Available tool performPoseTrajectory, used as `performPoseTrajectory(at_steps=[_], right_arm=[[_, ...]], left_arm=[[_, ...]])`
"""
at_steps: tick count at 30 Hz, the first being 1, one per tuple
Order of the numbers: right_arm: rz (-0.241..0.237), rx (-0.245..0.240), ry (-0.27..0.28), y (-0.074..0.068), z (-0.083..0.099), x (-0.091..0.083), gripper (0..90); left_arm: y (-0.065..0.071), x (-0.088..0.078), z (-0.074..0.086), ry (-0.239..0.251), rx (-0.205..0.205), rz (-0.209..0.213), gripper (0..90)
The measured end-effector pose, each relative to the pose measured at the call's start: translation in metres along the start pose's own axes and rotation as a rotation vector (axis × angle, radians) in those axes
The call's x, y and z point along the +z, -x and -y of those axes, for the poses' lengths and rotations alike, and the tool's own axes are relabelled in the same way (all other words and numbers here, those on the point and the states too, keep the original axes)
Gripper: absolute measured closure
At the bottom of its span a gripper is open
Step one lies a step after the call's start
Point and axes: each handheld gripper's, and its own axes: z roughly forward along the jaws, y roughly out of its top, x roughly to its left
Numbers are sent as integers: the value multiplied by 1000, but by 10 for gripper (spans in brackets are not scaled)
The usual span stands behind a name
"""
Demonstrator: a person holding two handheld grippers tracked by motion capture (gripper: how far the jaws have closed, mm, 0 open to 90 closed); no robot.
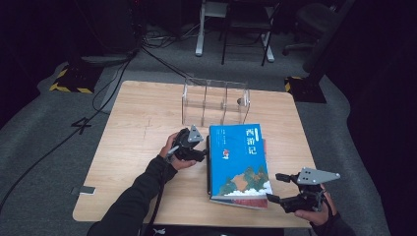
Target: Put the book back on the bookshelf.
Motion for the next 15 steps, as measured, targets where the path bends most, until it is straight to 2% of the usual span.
performPoseTrajectory(at_steps=[2, 4, 8, 9, 12, 15], right_arm=[[8, 2, 6, 2, -3, 0, 220], [23, -10, -13, 8, -13, 6, 220], [14, 0, -59, 22, -25, 25, 216], [14, 0, -59, 22, -25, 25, 216], [16, 15, -104, 33, -29, 39, 197], [-6, 54, -102, 41, -30, 44, 179]], left_arm=[[1, 0, 1, -4, 3, 8, 325], [2, 1, 1, -6, 8, 15, 312], [4, 2, 1, -6, 11, 10, 301], [4, 2, 1, -6, 11, 10, 300], [4, 3, 2, -1, 11, 18, 298], [5, 5, 2, 1, 21, 19, 296]])
